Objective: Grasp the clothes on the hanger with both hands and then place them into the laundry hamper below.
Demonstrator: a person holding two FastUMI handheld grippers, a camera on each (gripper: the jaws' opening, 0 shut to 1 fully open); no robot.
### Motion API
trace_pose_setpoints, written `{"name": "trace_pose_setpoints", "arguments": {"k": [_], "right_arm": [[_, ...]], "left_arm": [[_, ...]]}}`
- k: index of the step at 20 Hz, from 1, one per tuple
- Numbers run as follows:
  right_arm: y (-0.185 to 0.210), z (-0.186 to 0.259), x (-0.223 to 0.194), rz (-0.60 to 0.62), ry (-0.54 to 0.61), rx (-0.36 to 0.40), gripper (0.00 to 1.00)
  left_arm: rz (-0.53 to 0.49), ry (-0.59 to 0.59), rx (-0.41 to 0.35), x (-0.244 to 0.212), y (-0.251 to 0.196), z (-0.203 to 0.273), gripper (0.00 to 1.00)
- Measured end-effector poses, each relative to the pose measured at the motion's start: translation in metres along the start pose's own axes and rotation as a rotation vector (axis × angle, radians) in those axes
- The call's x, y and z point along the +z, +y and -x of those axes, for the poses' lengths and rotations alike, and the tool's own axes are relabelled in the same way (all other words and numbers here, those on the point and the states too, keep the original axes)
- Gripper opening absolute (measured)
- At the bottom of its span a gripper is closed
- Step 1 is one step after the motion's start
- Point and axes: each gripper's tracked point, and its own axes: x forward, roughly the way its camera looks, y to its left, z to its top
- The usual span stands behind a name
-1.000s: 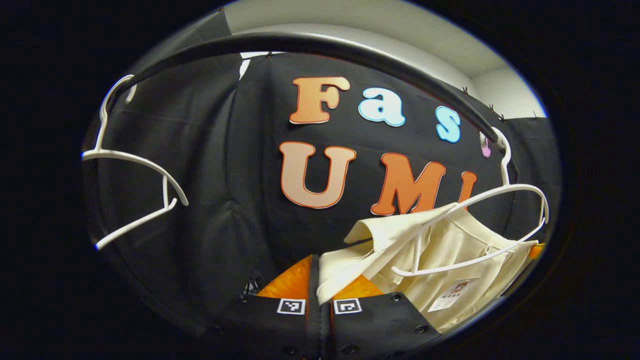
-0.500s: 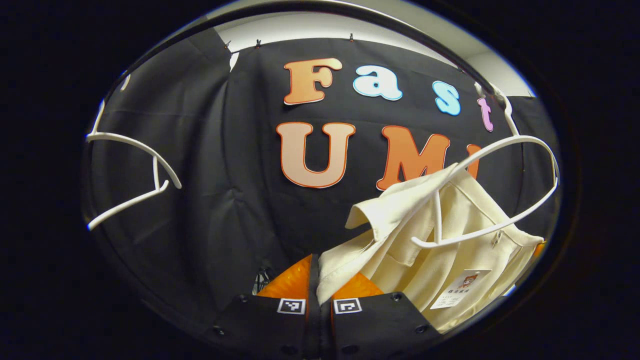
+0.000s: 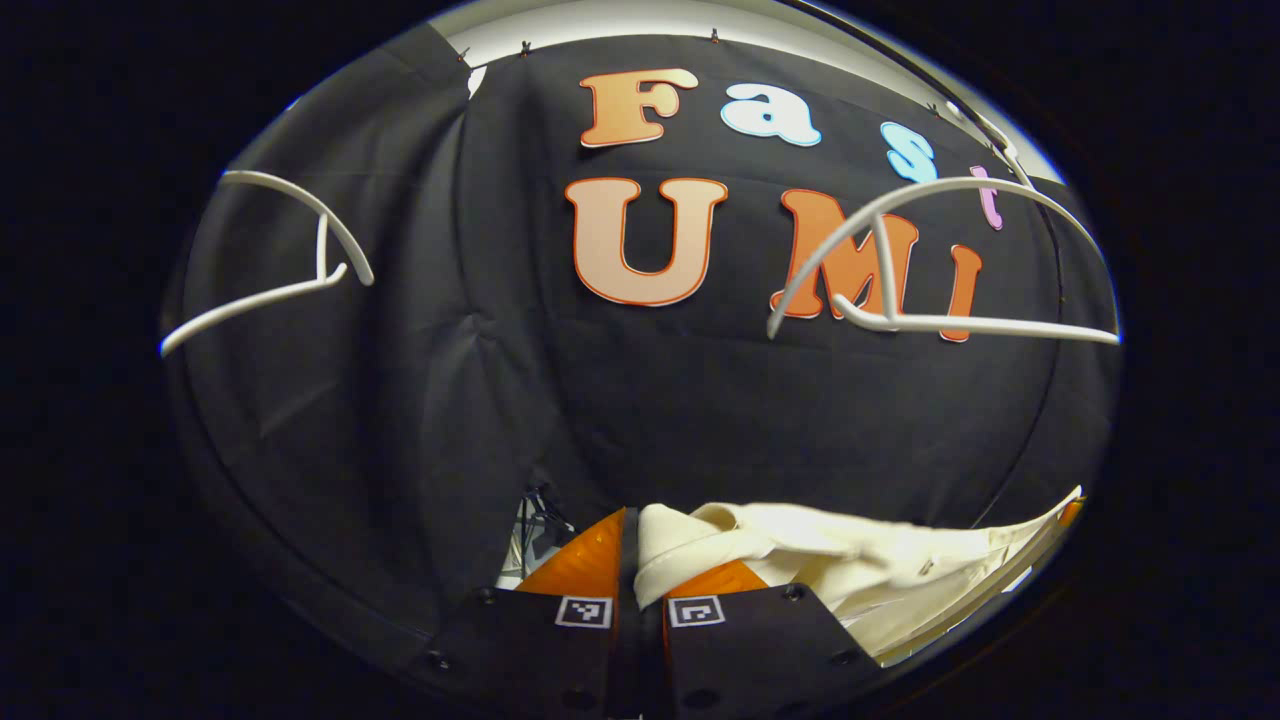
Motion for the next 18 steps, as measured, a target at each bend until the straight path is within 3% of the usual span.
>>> {"name": "trace_pose_setpoints", "arguments": {"k": [5, 18], "right_arm": [[0.003, -0.019, -0.044, -0.017, 0.082, 0.008, 0.00], [0.010, -0.013, -0.128, -0.055, 0.233, 0.039, 0.00]], "left_arm": [[-0.056, 0.077, -0.071, -0.044, -0.038, 0.005, 0.06], [-0.137, 0.216, -0.380, -0.119, -0.205, 0.050, 0.07]]}}
